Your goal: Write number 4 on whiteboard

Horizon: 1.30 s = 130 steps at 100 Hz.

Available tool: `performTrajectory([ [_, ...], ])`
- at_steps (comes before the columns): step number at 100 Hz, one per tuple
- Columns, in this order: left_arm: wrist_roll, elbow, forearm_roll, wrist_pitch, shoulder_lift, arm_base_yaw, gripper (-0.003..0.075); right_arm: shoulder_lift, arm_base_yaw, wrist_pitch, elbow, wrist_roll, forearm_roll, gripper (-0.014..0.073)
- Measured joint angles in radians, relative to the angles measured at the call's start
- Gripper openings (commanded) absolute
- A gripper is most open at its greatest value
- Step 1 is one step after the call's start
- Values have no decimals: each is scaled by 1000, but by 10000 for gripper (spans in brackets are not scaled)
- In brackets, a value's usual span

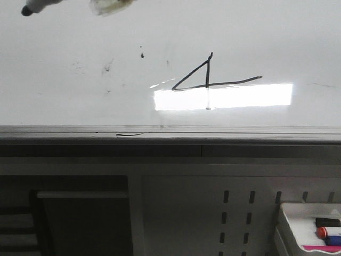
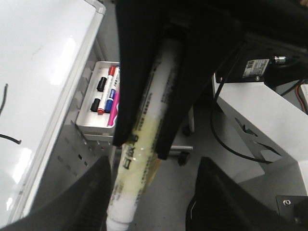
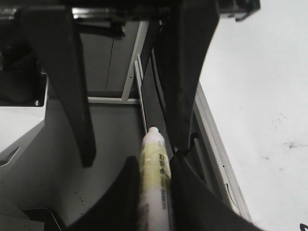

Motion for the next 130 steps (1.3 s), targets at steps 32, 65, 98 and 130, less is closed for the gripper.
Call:
performTrajectory([
  [32, 2, -2, -10, -40, 46, -2, 365, 0, 0, 28, 0, 0, -5, -45],
  [65, 2, -2, -18, -24, 46, -6, 241, 0, 18, 28, 0, -1, -20, -45],
  [98, 2, -2, -22, 0, 60, -6, 251, 0, 31, 27, 0, -1, -30, -45],
  [130, 2, -3, -28, 12, 116, -6, 205, 0, 36, 30, 0, -5, -28, -45],
])
